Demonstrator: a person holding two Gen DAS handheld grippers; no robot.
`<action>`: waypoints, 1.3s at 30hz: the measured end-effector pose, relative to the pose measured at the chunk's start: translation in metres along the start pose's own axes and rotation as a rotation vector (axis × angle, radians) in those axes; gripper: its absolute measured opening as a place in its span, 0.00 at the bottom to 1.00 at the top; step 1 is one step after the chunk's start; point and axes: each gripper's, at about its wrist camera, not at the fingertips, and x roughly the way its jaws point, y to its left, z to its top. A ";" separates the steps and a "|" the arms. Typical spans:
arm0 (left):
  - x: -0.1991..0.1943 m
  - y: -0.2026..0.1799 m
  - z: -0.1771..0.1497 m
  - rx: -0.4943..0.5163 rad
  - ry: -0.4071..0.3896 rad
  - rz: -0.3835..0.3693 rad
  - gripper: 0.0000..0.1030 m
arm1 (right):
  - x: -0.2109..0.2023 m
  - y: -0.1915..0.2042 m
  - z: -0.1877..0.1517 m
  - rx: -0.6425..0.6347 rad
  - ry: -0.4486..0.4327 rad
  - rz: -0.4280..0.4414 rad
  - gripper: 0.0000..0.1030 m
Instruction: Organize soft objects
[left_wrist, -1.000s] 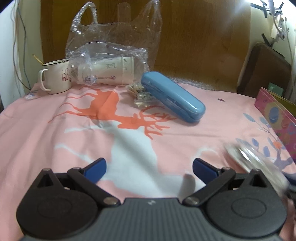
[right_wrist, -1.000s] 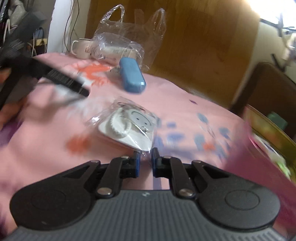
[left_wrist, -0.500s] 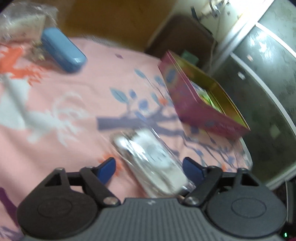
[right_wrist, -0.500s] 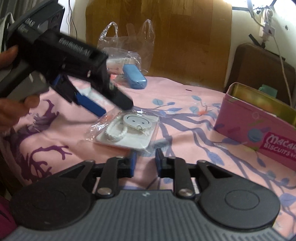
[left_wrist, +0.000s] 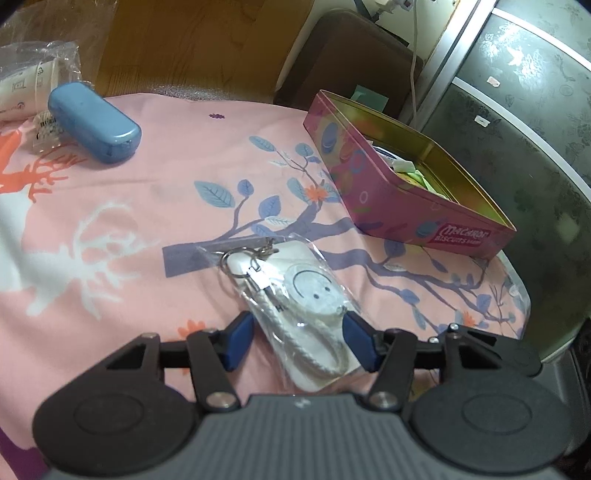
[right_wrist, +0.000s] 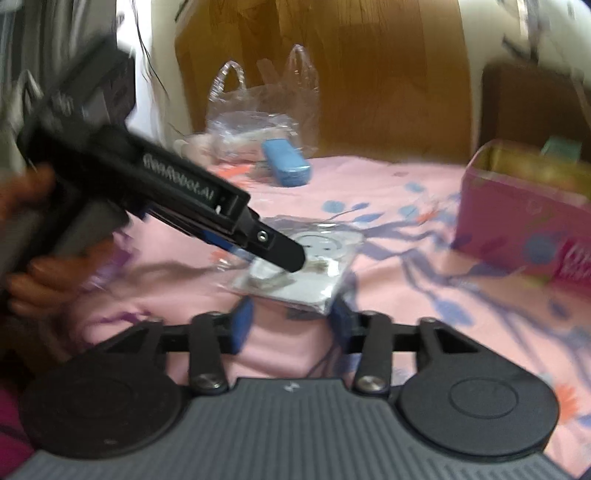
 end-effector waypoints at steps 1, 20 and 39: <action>0.000 0.001 0.000 -0.001 0.000 -0.002 0.51 | -0.001 -0.008 0.002 0.054 0.003 0.047 0.56; -0.008 -0.065 0.057 0.146 -0.143 -0.099 0.50 | -0.064 -0.060 0.039 0.212 -0.304 -0.108 0.22; 0.102 -0.154 0.125 0.300 -0.196 0.043 0.70 | -0.061 -0.131 0.040 0.360 -0.363 -0.504 0.36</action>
